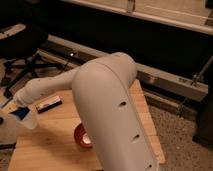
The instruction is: Place the white sponge in the ceramic cup
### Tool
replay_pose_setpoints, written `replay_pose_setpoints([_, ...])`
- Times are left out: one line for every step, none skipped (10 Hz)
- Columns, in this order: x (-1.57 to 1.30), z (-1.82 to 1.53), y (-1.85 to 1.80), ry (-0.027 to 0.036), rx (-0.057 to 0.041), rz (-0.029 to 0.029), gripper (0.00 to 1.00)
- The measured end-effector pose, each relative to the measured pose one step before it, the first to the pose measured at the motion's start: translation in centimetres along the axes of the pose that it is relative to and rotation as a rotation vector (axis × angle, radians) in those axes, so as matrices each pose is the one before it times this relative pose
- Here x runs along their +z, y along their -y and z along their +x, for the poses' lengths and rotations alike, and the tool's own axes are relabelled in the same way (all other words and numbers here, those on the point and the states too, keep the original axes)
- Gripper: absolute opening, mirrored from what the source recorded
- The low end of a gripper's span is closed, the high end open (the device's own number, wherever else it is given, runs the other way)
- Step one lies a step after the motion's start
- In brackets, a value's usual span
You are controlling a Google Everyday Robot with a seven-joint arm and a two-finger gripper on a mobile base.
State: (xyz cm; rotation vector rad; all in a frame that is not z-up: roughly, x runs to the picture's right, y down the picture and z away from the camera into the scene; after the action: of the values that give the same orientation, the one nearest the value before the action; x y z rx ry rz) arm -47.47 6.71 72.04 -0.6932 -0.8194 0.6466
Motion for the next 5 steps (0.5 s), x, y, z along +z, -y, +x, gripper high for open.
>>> replay_pose_setpoints([0.344,0.231,-0.054,-0.0041,-0.00175,-0.00389,0.0])
replay_pose_setpoints([0.137,0.206,0.169,-0.00092,-0.00083,-0.0006,0.0])
replay_pose_setpoints([0.064,0.15,0.213,0.00241,-0.00003,-0.00041,0.0])
replay_pose_setpoints([0.1,0.033,0.039,0.00202,-0.0008,-0.00141,0.0])
replay_pose_setpoints([0.073,0.036,0.1,0.00403,0.00074,-0.00122,0.0])
